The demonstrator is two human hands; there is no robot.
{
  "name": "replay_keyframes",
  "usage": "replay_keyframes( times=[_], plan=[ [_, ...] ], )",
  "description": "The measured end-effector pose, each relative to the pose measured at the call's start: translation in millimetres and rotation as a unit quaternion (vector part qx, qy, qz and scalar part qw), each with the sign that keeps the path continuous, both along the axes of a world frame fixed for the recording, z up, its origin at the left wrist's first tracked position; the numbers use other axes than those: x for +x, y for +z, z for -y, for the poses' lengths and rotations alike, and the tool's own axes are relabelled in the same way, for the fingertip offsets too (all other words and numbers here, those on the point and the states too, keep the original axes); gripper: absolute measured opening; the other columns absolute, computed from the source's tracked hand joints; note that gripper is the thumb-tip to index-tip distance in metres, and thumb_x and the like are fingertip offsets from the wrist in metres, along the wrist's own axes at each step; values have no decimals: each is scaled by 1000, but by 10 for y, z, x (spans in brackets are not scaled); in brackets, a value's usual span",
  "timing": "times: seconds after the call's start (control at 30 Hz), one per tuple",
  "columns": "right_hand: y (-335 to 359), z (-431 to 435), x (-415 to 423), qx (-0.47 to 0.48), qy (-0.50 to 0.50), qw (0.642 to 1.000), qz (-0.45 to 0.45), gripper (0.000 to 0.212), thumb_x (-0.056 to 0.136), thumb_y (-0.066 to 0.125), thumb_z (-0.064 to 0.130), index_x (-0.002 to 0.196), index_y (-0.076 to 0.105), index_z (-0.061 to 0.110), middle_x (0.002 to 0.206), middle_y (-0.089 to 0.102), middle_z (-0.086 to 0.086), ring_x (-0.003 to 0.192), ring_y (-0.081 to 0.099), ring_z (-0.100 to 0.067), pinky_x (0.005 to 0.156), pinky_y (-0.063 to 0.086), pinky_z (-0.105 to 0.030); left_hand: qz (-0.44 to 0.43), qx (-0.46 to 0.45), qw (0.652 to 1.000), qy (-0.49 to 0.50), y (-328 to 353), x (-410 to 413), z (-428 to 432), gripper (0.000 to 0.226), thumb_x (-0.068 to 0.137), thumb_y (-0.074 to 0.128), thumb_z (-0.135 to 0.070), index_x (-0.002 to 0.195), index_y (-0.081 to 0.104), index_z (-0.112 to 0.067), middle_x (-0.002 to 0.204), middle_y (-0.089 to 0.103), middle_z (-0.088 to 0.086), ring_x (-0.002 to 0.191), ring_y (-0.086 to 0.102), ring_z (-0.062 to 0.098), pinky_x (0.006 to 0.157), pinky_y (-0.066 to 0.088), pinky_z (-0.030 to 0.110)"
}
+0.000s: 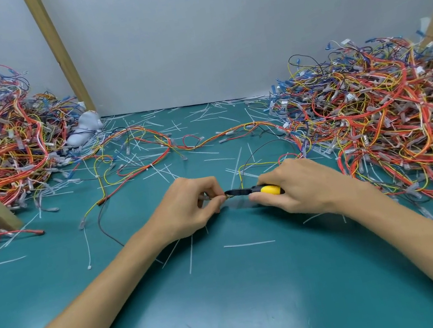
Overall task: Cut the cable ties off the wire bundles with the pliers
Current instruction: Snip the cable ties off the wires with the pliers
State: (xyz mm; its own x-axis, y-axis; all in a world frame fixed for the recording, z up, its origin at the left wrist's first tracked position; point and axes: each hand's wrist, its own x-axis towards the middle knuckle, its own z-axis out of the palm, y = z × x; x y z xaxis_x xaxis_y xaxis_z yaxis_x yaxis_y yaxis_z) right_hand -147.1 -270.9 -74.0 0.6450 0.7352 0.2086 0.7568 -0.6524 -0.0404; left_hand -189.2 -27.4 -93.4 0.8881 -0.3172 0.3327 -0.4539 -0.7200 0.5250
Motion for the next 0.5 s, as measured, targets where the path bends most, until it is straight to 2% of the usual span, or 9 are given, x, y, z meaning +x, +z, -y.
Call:
replay_keyframes(
  times=[0.1,0.2,0.3,0.4,0.5],
  plan=[
    [88,0,37,-13,-3,998,-58,58,92,34,66,73,60,17,58,54,-4,62,50,-25,58,39,-37,75,50,996,0,-14,-16,22,6,86,67,-22,80,65,-23,62,58,-20,53,47,6,55,41,23],
    [117,-7,62,-16,-13,996,-84,61,91,35,68,70,58,16,56,52,-7,60,49,-24,57,40,-38,93,63,994,8,-47,-23,19,5,87,66,-24,82,64,-24,72,65,-16,59,52,9,58,46,27],
    [40,18,7,-11,-23,999,-37,55,90,32,68,80,61,23,63,56,3,69,54,-22,57,38,-35,40,17,999,7,-77,-1,12,5,90,64,-24,85,66,-25,68,64,-13,54,51,10,56,46,28],
    [-45,46,-42,-14,-21,1000,12,49,89,29,69,87,54,27,73,52,10,75,54,-19,59,31,-33,-27,-42,999,-8,-89,14,27,8,91,65,-21,85,68,-22,60,61,-13,51,49,7,53,41,19],
    [-104,56,-47,-11,-12,999,40,47,90,32,68,96,50,25,88,55,8,86,54,-19,67,37,-32,-60,-59,996,-15,-81,22,36,8,92,64,-18,84,68,-18,59,63,-13,53,53,5,56,43,16]
  ],
)
